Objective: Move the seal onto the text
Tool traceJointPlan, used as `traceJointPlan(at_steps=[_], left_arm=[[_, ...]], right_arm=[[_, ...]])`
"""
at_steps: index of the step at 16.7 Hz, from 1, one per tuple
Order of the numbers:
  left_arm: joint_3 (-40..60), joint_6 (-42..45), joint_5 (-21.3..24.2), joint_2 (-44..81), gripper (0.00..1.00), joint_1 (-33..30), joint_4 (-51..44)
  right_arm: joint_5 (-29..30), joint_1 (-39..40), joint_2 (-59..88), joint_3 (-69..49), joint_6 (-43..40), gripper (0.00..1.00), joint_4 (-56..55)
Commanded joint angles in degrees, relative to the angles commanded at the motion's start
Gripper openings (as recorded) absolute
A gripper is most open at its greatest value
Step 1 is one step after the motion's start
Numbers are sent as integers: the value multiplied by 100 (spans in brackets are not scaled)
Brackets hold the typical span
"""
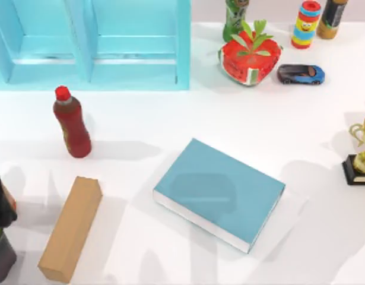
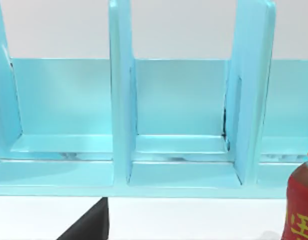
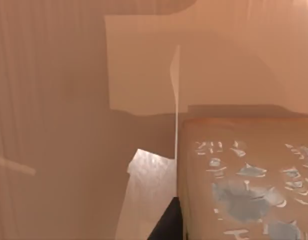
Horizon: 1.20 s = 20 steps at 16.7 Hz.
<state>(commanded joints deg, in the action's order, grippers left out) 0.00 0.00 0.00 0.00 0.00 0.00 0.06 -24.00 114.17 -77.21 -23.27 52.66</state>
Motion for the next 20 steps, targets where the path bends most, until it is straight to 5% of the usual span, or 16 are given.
traceJointPlan(at_steps=[8, 16, 20], left_arm=[[0, 0, 0, 0, 100, 0, 0], [0, 0, 0, 0, 100, 0, 0], [0, 0, 0, 0, 100, 0, 0]], right_arm=[[312, 249, -410, -767, 1017, 0, 609], [137, 2077, -1081, -1959, 2285, 0, 2786], [17, 2393, -1085, -2030, 2381, 0, 3107]])
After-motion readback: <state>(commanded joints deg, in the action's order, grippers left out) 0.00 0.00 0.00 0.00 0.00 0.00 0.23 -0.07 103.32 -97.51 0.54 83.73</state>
